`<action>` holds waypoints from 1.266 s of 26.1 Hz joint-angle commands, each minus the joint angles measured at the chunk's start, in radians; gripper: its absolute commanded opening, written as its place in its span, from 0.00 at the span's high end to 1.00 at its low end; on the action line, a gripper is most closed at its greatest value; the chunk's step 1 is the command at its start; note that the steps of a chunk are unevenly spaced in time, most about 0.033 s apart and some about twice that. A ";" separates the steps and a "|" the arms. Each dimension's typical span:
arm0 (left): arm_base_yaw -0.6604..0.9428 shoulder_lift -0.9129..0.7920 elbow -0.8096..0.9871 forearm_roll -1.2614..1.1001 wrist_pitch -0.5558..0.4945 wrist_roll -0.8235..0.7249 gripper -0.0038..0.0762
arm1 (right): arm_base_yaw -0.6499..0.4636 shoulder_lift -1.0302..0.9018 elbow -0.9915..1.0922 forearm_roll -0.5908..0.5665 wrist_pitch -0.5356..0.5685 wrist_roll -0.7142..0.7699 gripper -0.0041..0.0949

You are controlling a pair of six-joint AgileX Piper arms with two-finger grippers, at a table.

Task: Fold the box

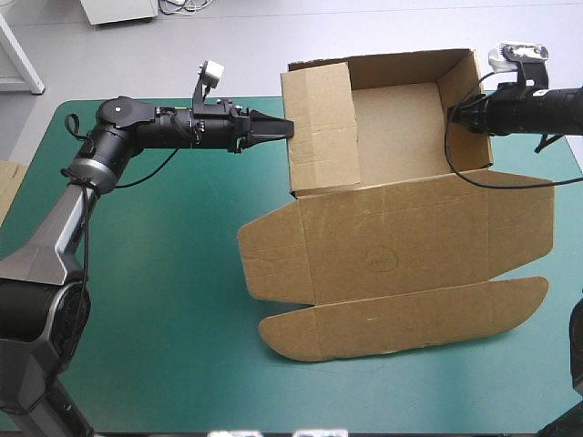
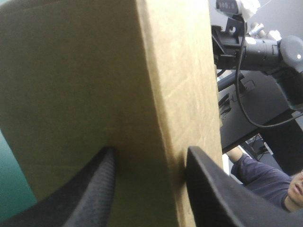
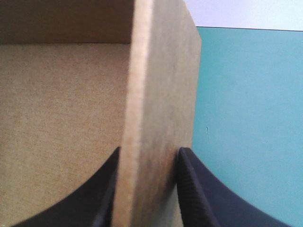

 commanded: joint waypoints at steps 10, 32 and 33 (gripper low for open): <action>-0.139 -0.054 -0.216 0.389 -0.174 -0.210 0.52 | 0.009 -0.056 -0.025 0.014 -0.033 0.134 0.97; -0.236 -0.003 -0.214 0.724 -0.175 -0.372 0.51 | 0.020 -0.054 0.039 0.122 -0.032 0.141 0.97; -0.248 0.000 -0.214 0.740 -0.175 -0.372 0.51 | 0.031 -0.054 0.046 0.122 -0.037 0.141 0.97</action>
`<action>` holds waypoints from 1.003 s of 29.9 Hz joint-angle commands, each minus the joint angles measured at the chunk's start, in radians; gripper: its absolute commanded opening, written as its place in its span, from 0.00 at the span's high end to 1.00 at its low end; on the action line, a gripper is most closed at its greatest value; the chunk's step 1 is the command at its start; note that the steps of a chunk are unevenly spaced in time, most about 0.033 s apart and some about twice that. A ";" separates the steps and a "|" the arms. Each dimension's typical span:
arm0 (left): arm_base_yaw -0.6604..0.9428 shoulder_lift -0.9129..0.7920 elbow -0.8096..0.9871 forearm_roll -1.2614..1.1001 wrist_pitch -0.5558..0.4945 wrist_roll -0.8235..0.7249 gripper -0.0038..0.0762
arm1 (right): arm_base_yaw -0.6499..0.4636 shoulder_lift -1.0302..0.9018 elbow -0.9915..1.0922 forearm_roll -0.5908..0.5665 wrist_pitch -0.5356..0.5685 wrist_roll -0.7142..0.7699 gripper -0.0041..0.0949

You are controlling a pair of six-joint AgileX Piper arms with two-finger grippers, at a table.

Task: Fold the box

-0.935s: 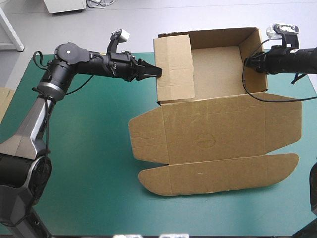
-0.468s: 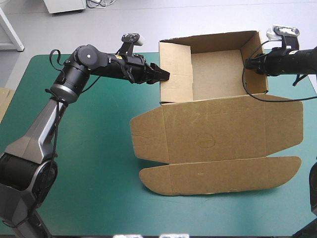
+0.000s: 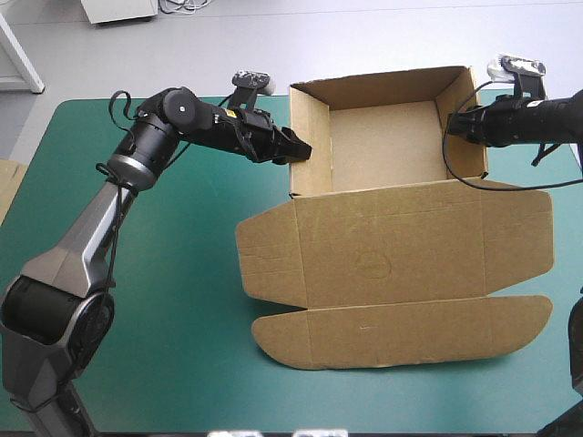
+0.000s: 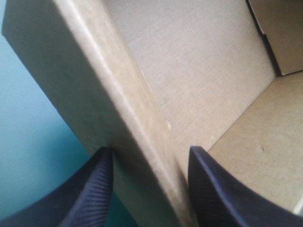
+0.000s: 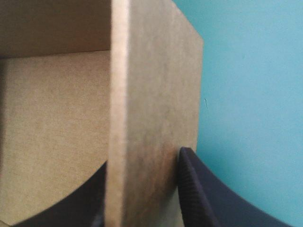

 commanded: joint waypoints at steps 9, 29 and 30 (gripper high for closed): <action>-0.133 -0.029 -0.031 0.409 -0.001 -0.201 0.51 | 0.084 -0.039 -0.006 0.104 -0.065 0.069 0.97; -0.124 0.074 -0.037 0.623 0.112 -0.353 0.51 | 0.174 0.045 -0.001 -0.080 -0.028 0.239 0.97; -0.124 0.074 -0.037 0.631 0.108 -0.353 0.51 | 0.179 0.057 0.001 -0.101 -0.020 0.251 0.97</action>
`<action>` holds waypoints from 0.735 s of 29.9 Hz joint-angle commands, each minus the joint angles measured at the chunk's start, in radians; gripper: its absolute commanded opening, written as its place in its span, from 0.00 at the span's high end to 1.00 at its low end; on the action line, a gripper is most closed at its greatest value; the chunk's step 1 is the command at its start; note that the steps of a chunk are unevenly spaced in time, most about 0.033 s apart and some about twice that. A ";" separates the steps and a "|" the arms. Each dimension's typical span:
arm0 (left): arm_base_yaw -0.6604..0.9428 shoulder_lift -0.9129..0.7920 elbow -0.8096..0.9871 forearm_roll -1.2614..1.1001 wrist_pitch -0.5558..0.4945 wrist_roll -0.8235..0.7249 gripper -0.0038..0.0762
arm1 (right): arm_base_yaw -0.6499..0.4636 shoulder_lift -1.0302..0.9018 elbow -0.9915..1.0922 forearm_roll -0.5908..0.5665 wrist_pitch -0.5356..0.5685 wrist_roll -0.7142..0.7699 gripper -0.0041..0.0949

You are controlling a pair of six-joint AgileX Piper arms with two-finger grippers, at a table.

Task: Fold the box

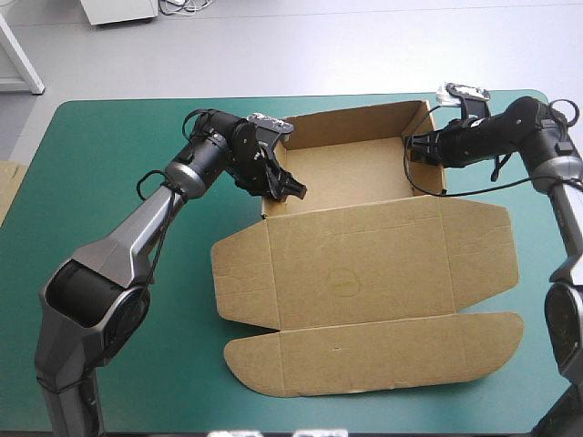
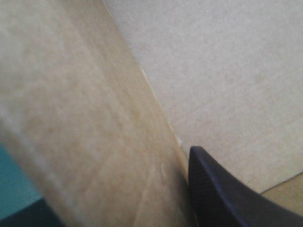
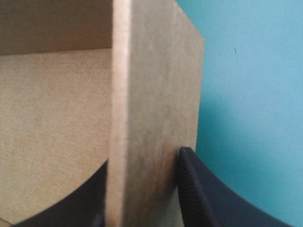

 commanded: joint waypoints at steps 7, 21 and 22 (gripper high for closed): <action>0.006 -0.036 -0.034 0.127 -0.048 -0.007 0.66 | 0.048 0.022 -0.024 -0.060 0.032 0.117 0.97; 0.006 0.033 -0.036 0.252 -0.025 0.002 0.96 | 0.163 0.054 -0.024 -0.399 0.057 0.278 0.97; 0.006 0.033 -0.036 0.262 -0.025 0.002 0.96 | 0.163 0.054 -0.024 -0.399 0.057 0.285 0.97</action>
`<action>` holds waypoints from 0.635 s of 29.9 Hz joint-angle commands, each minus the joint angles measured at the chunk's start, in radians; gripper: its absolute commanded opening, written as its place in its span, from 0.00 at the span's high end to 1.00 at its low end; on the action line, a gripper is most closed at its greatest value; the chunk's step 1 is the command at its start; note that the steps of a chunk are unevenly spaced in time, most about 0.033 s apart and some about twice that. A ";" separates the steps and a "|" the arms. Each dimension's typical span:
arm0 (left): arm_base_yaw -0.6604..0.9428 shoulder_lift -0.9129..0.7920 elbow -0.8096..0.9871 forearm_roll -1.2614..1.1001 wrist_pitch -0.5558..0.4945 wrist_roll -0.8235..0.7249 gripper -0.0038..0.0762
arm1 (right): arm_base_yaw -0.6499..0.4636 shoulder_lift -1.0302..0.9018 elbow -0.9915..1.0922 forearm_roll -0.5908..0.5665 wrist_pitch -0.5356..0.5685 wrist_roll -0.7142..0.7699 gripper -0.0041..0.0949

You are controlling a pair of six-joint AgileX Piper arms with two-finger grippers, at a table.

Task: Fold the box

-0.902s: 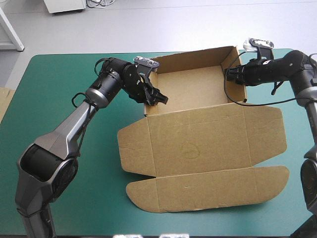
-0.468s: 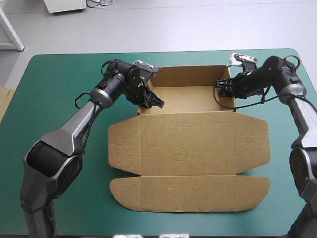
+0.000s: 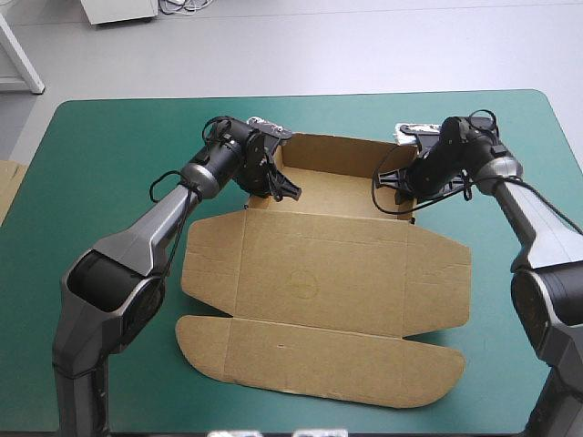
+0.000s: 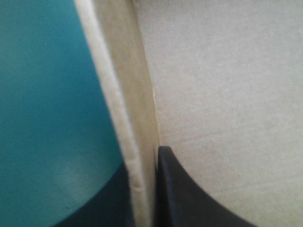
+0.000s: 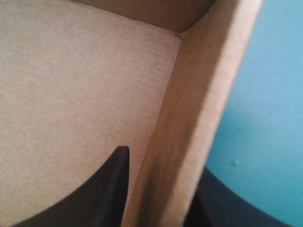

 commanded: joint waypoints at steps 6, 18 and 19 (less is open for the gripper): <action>0.002 -0.055 -0.026 0.126 0.018 0.043 0.96 | -0.009 -0.057 -0.028 -0.037 -0.023 0.033 0.97; 0.013 -0.045 -0.025 -0.023 -0.069 -0.099 0.96 | -0.013 -0.059 -0.028 -0.196 0.017 0.105 0.96; 0.018 -0.042 -0.025 -0.048 -0.069 -0.103 0.96 | -0.016 -0.059 -0.028 -0.185 0.023 0.100 0.94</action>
